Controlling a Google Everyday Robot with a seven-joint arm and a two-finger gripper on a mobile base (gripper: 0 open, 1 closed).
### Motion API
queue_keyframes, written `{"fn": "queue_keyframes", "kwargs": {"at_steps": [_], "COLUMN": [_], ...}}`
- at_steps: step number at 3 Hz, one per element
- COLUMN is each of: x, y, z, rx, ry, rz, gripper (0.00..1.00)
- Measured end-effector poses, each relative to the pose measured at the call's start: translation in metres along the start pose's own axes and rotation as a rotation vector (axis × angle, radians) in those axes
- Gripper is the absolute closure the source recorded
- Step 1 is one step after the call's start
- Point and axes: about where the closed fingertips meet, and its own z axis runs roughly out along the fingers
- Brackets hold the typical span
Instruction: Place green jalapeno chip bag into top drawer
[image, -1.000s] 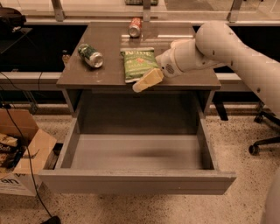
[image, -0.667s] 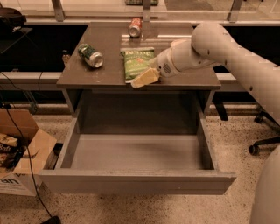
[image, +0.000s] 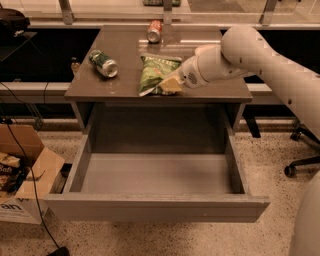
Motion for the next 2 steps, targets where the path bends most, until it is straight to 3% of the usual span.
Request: {"fn": "queue_keyframes", "kwargs": {"at_steps": [1,2], "x": [-0.013,-0.024], "y": [0.004,0.012], "z": [-0.025,-0.048], "rx": [0.038,0.057], "ry": [-0.023,-0.04], "rz": [-0.039,-0.083], "gripper": [1.0,1.0]}}
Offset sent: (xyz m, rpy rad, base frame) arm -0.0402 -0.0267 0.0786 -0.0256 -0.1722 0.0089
